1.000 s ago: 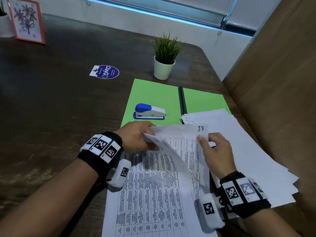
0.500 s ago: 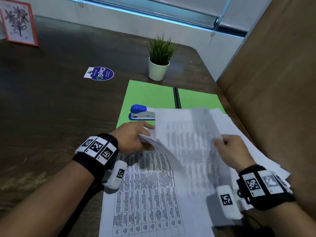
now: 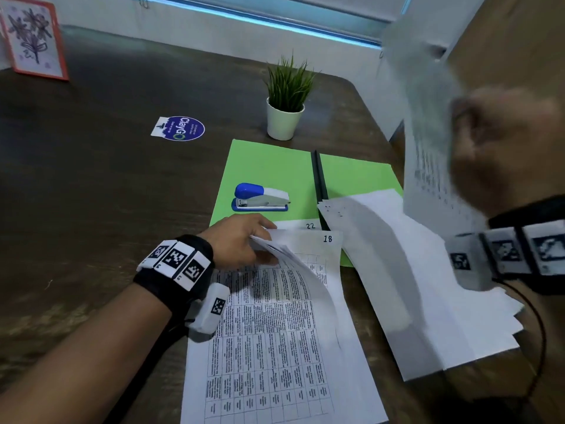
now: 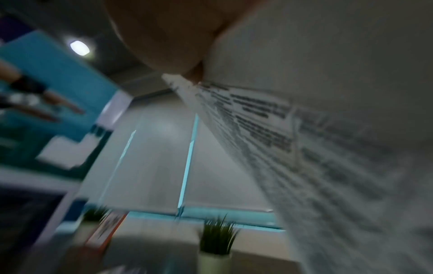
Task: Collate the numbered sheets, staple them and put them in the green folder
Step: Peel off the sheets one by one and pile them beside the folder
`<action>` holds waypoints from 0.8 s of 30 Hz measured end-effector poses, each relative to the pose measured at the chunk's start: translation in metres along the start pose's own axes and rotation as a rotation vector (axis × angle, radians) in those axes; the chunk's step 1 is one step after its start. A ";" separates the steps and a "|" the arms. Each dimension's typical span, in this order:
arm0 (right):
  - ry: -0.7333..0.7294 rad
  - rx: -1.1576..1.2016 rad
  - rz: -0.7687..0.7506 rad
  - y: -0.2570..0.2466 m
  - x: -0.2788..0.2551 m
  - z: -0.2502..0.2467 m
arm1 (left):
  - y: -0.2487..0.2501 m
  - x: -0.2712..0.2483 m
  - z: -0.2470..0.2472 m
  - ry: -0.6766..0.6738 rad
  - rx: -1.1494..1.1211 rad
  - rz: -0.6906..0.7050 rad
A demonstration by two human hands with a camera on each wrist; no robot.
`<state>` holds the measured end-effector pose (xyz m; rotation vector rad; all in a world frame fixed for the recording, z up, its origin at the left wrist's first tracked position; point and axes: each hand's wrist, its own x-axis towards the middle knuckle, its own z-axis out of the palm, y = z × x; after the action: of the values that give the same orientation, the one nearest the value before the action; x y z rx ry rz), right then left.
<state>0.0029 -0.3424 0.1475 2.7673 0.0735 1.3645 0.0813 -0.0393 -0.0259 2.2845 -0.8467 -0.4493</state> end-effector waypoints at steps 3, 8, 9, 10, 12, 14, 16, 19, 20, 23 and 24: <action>-0.284 -0.094 -0.230 -0.032 -0.036 0.036 | 0.000 0.000 0.001 0.004 -0.013 0.013; -0.948 -0.277 -0.151 -0.050 -0.096 0.097 | -0.001 0.000 0.001 -0.003 0.000 0.009; -1.021 -0.318 -0.129 -0.049 -0.104 0.108 | -0.001 -0.001 0.002 -0.003 0.000 0.007; -1.072 -0.350 -0.099 -0.046 -0.108 0.116 | -0.001 -0.001 0.002 -0.004 -0.005 0.005; -1.112 -0.390 -0.005 -0.035 -0.112 0.126 | -0.001 0.000 0.001 -0.006 -0.025 0.005; -1.187 -0.347 0.149 -0.019 -0.112 0.133 | -0.001 0.000 0.000 -0.009 -0.029 0.002; -1.279 -0.250 0.305 -0.007 -0.113 0.137 | -0.002 0.000 0.000 -0.006 -0.028 0.003; -1.322 -0.098 0.381 0.007 -0.112 0.138 | -0.004 0.000 0.001 -0.007 -0.037 0.003; -1.255 -0.012 0.414 0.009 -0.111 0.135 | -0.004 0.001 0.001 -0.008 -0.039 0.001; -0.931 0.529 0.685 -0.001 -0.109 0.123 | -0.003 0.001 0.001 -0.002 -0.037 0.002; -0.886 0.706 0.769 -0.010 -0.110 0.118 | -0.003 0.001 0.001 -0.002 -0.033 0.007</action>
<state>0.0295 -0.3429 -0.0121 3.9343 -0.7365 -0.0975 0.0830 -0.0390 -0.0288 2.2509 -0.8423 -0.4587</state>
